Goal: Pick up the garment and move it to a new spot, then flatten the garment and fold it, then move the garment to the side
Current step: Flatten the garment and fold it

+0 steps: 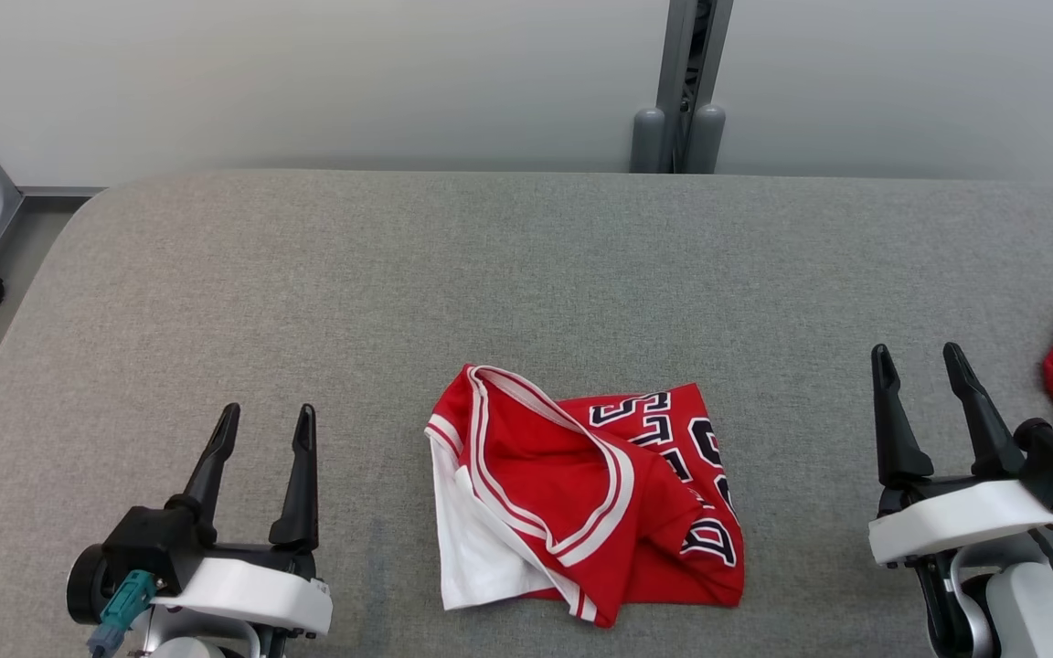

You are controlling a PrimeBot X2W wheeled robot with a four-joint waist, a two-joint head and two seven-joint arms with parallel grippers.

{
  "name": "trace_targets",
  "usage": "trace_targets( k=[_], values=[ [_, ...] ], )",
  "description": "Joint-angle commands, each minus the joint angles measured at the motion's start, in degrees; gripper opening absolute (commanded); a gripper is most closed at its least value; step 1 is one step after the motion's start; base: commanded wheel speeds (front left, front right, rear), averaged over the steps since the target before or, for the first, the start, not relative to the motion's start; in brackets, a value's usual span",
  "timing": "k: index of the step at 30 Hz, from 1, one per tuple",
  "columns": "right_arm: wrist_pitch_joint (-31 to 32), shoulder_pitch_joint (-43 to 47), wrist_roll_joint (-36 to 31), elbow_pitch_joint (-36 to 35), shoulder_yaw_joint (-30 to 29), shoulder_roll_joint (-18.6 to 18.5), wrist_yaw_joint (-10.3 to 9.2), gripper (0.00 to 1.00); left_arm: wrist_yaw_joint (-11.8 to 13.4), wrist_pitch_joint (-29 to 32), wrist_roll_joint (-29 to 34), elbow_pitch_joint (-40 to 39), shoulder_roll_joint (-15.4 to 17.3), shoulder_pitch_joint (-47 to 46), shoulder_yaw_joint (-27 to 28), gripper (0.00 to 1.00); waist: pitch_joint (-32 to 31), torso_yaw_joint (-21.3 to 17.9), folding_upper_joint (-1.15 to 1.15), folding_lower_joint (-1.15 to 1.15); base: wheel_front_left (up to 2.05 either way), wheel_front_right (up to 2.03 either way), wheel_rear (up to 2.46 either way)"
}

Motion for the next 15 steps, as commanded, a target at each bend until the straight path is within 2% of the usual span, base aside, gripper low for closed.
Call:
trace_targets(
  k=[1, 15],
  values=[
    [-0.2, 0.3, -0.2, -0.1, -0.4, -0.1, 0.02, 1.0, -0.2, -0.2, 0.4, 0.1, 0.2, -0.8, 0.3, 1.0, 0.1, 0.1, 0.0, 0.0, 0.0, 0.0, 0.0],
    [-0.2, 1.1, 0.0, 1.1, 1.0, 0.1, 0.02, 1.0, 0.0, -0.2, 0.3, 0.4, 0.2, -1.2, 0.2, 1.0, 0.9, 0.2, 0.0, 0.0, 0.0, 0.0, 0.0]
  ],
)
